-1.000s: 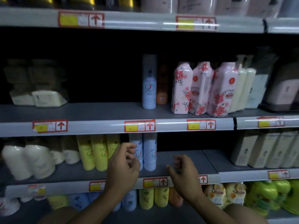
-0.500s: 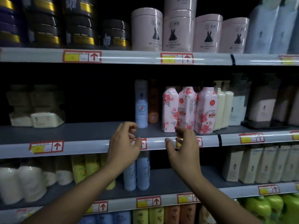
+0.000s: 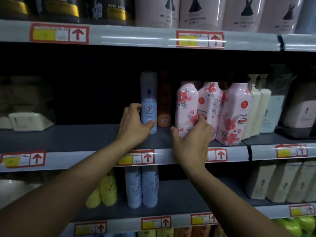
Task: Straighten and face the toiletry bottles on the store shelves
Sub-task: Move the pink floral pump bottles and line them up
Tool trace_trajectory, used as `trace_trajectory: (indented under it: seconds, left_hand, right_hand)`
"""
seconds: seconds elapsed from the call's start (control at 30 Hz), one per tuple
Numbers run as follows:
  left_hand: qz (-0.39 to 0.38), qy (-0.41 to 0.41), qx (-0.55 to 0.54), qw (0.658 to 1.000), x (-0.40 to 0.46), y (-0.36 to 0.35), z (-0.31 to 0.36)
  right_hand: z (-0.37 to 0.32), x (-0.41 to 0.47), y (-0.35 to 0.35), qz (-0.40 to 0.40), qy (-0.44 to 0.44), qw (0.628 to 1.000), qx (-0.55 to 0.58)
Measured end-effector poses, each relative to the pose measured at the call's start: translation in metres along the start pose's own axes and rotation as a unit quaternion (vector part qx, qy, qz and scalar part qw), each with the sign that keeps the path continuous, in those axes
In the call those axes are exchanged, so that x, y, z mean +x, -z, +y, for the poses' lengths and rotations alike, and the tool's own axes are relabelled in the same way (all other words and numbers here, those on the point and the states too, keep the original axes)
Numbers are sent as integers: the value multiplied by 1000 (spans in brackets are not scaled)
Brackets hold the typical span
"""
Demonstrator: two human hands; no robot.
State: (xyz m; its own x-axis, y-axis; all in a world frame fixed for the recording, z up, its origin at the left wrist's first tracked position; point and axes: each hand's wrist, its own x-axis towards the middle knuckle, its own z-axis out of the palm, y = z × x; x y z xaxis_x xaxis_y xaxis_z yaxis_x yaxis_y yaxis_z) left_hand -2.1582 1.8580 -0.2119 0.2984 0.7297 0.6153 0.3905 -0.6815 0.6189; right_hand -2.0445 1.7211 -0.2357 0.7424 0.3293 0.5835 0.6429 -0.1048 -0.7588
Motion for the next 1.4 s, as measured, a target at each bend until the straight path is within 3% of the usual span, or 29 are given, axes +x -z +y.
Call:
trace_trajectory:
  seconds: [0.37,0.67,1.1,1.4]
  left_hand:
    - [61,76,-7,995,33,-26,-2]
    - [61,55,-50,995,17,-8,2]
    - [133,-123,-41,983,-42,35,20]
    - [115,-121,-48,985,-89,67,50]
  right_hand:
    - [-13,13,-45,171,-106,979,16]
    - [-2,3,-31,116,-41,990,66]
    - [-5,-11,15,63,30,988,136]
    - [8,-34,64,12,33,976,217]
